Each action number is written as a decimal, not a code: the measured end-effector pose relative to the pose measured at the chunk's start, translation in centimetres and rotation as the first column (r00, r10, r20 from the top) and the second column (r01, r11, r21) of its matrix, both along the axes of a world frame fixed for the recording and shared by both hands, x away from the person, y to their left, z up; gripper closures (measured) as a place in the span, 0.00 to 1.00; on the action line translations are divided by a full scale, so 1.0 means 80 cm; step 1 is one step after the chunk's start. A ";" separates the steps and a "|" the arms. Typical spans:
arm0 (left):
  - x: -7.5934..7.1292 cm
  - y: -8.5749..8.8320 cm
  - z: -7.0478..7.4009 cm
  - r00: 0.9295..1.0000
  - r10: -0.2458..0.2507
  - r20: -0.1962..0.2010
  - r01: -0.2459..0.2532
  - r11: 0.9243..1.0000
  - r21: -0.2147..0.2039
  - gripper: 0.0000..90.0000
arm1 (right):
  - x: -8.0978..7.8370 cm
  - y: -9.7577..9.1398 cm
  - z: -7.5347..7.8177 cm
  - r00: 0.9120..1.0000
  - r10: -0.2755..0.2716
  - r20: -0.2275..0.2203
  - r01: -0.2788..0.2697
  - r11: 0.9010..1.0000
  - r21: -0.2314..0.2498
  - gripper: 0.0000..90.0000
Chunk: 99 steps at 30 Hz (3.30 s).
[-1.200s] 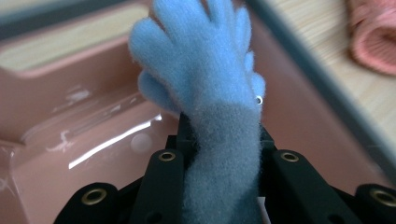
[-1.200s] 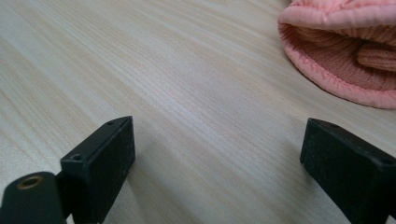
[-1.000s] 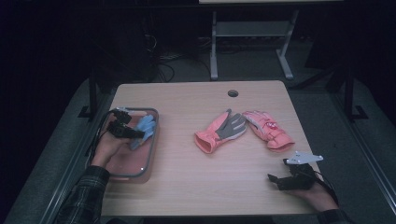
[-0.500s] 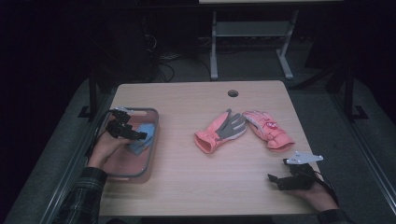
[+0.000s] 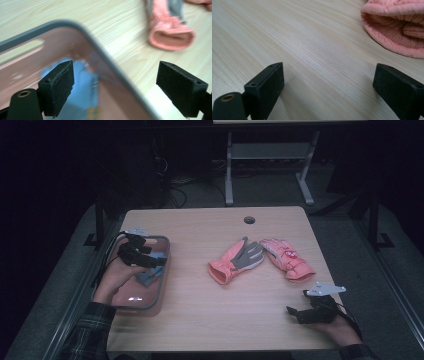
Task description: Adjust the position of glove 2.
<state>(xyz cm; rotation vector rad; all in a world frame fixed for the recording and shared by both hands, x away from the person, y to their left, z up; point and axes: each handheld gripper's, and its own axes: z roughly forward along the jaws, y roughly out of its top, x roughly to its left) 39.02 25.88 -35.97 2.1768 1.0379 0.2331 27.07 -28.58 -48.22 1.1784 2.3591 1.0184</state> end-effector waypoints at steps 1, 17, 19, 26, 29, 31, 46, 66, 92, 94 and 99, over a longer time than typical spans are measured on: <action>-0.002 -0.006 0.002 1.000 -0.011 0.002 0.011 1.000 -0.005 0.16 | 0.000 0.000 0.000 1.000 0.000 0.000 0.000 1.000 0.000 0.10; -0.021 -0.101 0.011 0.988 -0.151 0.040 0.153 0.987 -0.041 0.29 | 0.000 0.000 0.000 1.000 -0.001 0.000 0.001 1.000 0.001 0.10; -0.021 -0.114 0.010 0.985 -0.169 0.045 0.171 0.984 -0.045 0.33 | 0.000 0.000 0.000 1.000 0.000 0.000 0.000 1.000 0.000 0.10; -0.013 -0.161 0.000 0.976 -0.213 0.040 0.215 0.976 -0.047 0.46 | 0.000 0.000 0.000 1.000 0.000 0.000 0.000 1.000 0.000 0.10; -0.006 -0.178 -0.007 0.974 -0.222 0.041 0.224 0.973 -0.053 0.48 | 0.000 0.000 0.000 1.000 -0.001 0.000 0.001 1.000 0.001 0.10; 0.000 -0.190 -0.012 0.973 -0.228 0.040 0.230 0.972 -0.053 0.50 | 0.000 0.000 0.000 1.000 0.000 0.000 0.000 1.000 0.000 0.10; 0.043 -0.253 -0.067 0.965 -0.261 0.014 0.261 0.965 0.027 0.60 | 0.000 0.000 0.000 1.000 -0.001 -0.001 0.001 1.000 0.002 0.10; 0.029 -0.237 -0.087 0.948 -0.310 -0.072 0.312 0.950 0.025 0.99 | 0.000 0.000 0.000 1.000 0.000 0.000 0.000 1.000 0.000 0.10; -0.065 -0.276 -0.091 0.852 -0.517 -0.084 0.511 0.855 -0.089 1.00 | 0.000 0.000 0.000 1.000 0.000 0.000 0.000 1.000 0.001 0.10; -0.069 -0.284 -0.091 0.846 -0.527 -0.081 0.520 0.849 -0.096 1.00 | 0.000 0.000 0.000 1.000 0.000 0.000 0.000 1.000 0.001 0.10; -0.075 -0.290 -0.089 0.838 -0.542 -0.065 0.535 0.839 -0.094 1.00 | 0.000 0.000 0.000 1.000 0.000 0.000 0.000 1.000 0.000 0.10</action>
